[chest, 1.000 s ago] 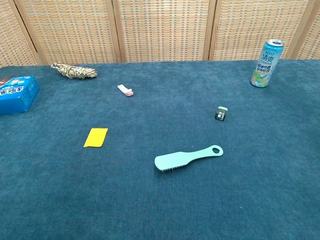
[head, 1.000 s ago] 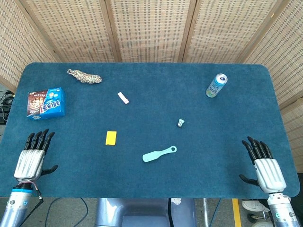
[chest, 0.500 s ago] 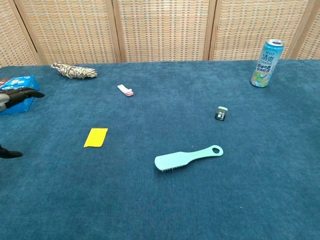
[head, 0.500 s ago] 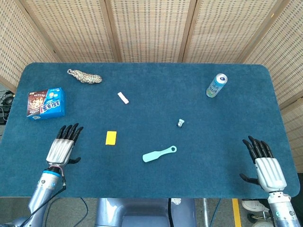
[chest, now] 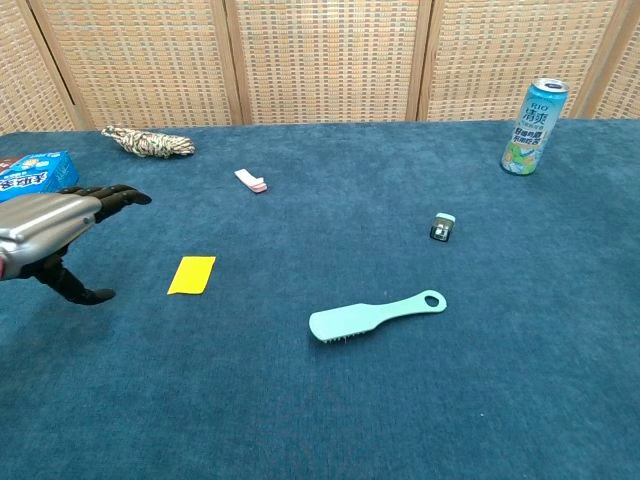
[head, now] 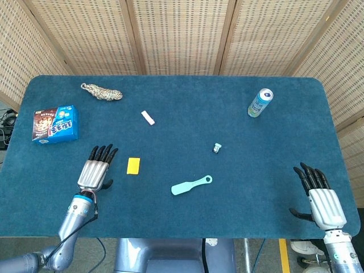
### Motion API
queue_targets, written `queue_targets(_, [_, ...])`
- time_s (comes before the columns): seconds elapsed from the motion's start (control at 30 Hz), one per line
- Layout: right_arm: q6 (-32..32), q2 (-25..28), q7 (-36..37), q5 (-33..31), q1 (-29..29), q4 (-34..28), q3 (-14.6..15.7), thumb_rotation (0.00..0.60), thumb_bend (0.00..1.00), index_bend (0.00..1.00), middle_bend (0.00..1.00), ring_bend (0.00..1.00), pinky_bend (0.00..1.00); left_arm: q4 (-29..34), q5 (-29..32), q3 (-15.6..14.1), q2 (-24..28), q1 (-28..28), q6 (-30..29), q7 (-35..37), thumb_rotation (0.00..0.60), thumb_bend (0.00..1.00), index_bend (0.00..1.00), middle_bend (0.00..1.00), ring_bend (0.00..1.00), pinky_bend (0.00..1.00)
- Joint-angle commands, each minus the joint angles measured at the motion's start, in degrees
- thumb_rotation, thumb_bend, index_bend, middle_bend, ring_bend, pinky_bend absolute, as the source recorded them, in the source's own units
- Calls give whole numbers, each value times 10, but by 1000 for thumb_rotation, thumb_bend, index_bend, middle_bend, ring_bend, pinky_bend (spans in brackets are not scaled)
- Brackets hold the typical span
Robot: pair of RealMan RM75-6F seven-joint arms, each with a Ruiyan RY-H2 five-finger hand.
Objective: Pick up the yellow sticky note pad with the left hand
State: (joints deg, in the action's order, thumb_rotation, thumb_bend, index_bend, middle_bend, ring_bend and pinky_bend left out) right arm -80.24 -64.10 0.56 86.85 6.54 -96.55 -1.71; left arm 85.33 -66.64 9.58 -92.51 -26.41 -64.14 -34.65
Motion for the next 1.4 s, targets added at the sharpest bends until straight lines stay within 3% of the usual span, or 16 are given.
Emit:
queue_targets(0.03, [0,1,3,0,0,0,0,600,0,0,0,0,0,-9,13,4,-16,-14,6,-16,600,280,0,0,0,0])
queue_targets(0.63, [7,8,34,-6,3,6,-2,600,0,0,0,0,0,-96,69,17,-93,-67,24,-51,600,282,0,0,0,0])
queue_targets(1.3, [9,9,41,-4,4,6,0,600,0,0,0,0,0,-152,79,16,-136,-100,30,-51,600,284,0,0,0,0])
queue_targets(1.4, [10,9,41,-5,4,7,0,600,0,0,0,0,0,-176,69,18,-147,-107,21,-50,600,332,0,0,0,0])
